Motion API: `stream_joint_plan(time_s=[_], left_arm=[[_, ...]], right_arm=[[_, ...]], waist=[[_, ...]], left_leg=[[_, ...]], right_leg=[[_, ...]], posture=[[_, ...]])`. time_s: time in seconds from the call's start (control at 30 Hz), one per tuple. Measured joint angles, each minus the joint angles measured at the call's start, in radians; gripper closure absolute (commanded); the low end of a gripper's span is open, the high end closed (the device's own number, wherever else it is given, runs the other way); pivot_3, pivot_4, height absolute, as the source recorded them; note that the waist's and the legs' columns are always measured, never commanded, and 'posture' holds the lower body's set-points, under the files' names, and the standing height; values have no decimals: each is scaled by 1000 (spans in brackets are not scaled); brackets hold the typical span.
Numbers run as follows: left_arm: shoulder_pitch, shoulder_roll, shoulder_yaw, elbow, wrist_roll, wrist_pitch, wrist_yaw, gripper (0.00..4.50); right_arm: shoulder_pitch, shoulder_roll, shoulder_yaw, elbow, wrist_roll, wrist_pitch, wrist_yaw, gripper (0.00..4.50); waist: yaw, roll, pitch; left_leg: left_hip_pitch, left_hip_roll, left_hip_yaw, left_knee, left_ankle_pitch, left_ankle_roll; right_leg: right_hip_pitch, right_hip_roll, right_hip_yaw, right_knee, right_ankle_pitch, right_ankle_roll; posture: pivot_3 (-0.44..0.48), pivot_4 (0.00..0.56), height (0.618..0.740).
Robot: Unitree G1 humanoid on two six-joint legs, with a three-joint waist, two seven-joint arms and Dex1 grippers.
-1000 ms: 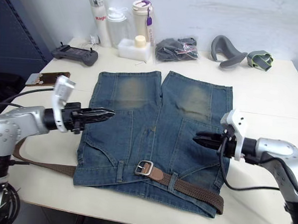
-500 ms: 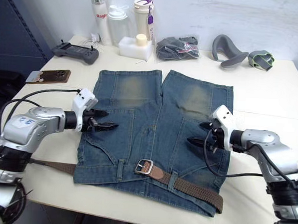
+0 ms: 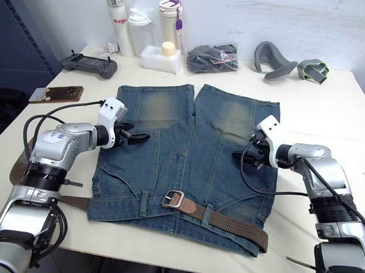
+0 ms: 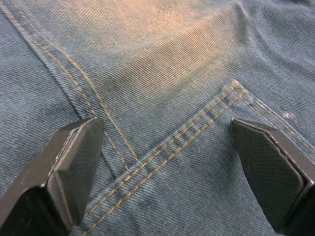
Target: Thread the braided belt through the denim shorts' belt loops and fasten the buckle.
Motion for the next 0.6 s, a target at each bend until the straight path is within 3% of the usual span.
stream_joint_plan(time_s=[0.07,0.3,0.33,0.6], left_arm=[[9,-4,6,-3,3,0,-13,1414],[54,-20,49,-65,1,52,-15,4322],[61,-24,53,-82,1,63,-15,4500],[85,-109,116,-194,-20,198,13,4500]], right_arm=[[6,-7,3,-20,-1,47,11,793],[45,-16,2,-118,11,114,58,3884],[48,-17,2,-129,11,116,62,4406],[-6,-27,28,-108,-23,93,73,4465]], waist=[[3,-2,-6],[4,-4,-12],[5,-4,-12],[3,-2,-9]], left_leg=[[0,0,-1,0,-1,1],[0,-3,-3,0,-2,3],[0,-3,-3,0,-2,3],[-3,-4,-3,0,-1,3]], right_leg=[[1,0,0,0,0,0],[3,0,0,-3,0,-1],[3,0,0,-4,0,-1],[1,0,1,-4,0,0]], posture=[[0,150,631],[0,150,631],[0,150,631],[0,150,631]])
